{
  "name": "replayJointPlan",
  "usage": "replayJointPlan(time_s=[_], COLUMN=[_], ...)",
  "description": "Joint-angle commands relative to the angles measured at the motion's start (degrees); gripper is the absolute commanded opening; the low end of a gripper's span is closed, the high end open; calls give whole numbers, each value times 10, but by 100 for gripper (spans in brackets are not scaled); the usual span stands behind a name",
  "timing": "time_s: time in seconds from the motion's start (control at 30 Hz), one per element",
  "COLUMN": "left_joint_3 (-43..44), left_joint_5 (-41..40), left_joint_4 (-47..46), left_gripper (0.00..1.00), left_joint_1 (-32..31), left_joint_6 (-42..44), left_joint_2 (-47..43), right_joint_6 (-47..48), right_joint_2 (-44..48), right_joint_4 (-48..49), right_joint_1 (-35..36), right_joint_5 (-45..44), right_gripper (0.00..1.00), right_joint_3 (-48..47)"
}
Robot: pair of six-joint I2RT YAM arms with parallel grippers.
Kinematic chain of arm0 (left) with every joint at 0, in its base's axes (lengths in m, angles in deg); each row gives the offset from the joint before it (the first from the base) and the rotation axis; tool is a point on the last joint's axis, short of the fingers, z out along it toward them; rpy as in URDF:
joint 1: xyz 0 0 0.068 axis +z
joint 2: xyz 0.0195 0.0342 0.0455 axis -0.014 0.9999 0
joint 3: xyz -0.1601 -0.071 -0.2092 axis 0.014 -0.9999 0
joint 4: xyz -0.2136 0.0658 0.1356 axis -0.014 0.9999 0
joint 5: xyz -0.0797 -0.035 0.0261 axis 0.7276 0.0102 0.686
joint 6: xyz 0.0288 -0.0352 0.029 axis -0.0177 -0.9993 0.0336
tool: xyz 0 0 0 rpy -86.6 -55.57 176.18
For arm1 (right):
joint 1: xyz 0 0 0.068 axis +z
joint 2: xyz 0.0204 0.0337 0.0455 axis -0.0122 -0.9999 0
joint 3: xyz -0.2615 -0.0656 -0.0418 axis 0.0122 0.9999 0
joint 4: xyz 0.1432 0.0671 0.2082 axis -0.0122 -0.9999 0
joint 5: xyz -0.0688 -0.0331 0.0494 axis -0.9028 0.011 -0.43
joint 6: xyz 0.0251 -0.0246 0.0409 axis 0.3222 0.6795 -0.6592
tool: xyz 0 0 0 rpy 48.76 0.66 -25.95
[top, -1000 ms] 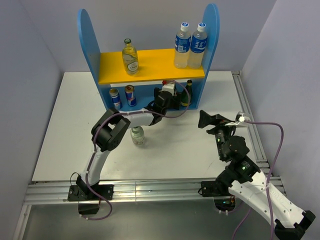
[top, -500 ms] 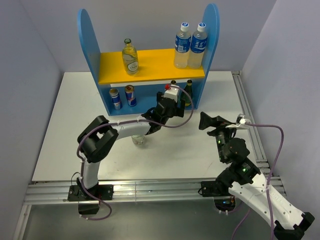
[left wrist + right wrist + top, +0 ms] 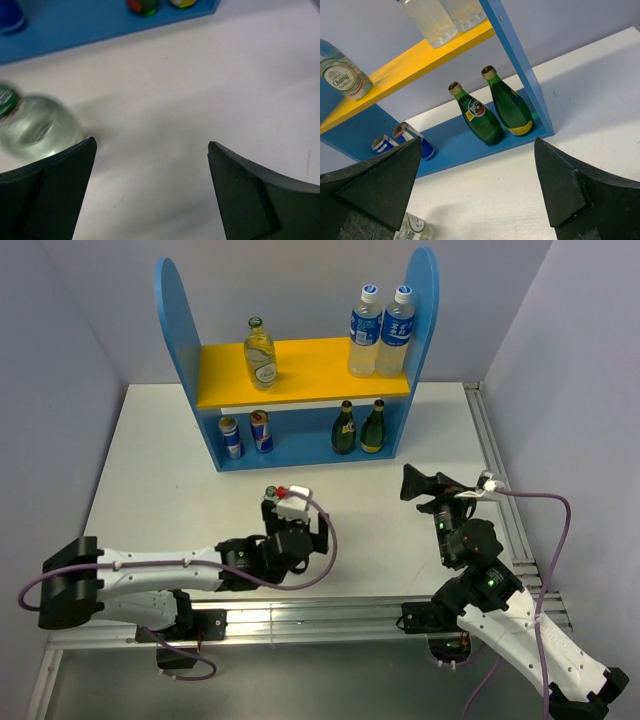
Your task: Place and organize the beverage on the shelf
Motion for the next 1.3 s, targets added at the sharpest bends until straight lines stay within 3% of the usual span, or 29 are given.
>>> replayJointPlan(time_s=[0.0,0.13,0.33,0.53,0.8,1.1,1.2,1.27], left_joint_3=[-27,-51,-79,-79,-159,-181,-164,-147], left_joint_5=[-121,-154,-227,-235,-163,-66,-50,-33], left_joint_4=[171,238,216,90,-196,-363,-374,-373], left_gripper=[99,99,99,99,99,97,93,79], left_joint_1=[-44,-50,-49,-22,38,126,142,153], left_joint_6=[-154,-266,-345,-257,-78,22,34,37], left_joint_2=[-48,-58,19,129,125,169,197,216], right_joint_6=[-3,-4,-4,-3,-3,-5,-6,-5], right_joint_2=[-3,-5,6,17,13,-4,-14,-16], right_joint_4=[11,11,2,2,5,18,22,23], right_joint_1=[4,5,5,5,5,5,5,5], right_joint_5=[-3,0,3,4,8,11,11,11], right_gripper=[100,100,100,100,100,100,100,100], right_joint_3=[1,1,1,5,6,9,9,9])
